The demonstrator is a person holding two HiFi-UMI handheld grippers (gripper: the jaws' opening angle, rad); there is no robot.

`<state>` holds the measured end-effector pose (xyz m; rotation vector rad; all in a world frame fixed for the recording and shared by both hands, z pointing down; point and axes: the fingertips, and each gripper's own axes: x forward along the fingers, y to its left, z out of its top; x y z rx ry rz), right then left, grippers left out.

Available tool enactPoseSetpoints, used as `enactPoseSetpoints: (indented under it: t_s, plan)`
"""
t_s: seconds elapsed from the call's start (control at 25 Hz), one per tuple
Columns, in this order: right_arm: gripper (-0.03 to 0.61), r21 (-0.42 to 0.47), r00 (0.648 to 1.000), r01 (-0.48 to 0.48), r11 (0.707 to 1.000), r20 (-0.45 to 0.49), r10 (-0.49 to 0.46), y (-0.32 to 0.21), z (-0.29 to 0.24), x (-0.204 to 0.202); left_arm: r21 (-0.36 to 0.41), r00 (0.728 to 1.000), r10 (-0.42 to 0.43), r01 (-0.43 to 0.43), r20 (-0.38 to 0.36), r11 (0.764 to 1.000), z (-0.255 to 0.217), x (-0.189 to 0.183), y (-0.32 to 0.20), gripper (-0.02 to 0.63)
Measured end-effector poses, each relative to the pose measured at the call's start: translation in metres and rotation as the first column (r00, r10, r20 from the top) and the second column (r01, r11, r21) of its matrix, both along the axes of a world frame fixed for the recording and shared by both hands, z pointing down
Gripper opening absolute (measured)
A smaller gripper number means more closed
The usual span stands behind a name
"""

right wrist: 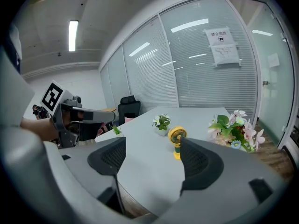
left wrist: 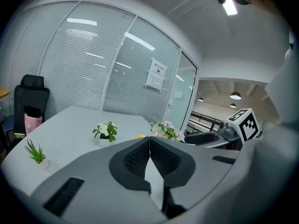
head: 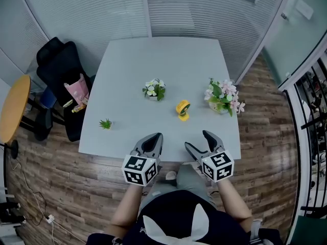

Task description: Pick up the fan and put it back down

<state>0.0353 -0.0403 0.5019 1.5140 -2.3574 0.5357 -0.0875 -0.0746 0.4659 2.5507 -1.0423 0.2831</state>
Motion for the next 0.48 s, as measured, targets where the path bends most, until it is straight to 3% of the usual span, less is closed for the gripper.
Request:
enactPoseSetpoints:
  t_s: [0.48]
  plan:
    - [0.384, -0.021, 1.0, 0.013, 1.0, -0.012, -0.014, -0.03, 0.013, 0.001, -0.015, 1.0, -0.02, 0.02, -0.006, 1.0, 0.007, -0.004, -0.023, 0.023]
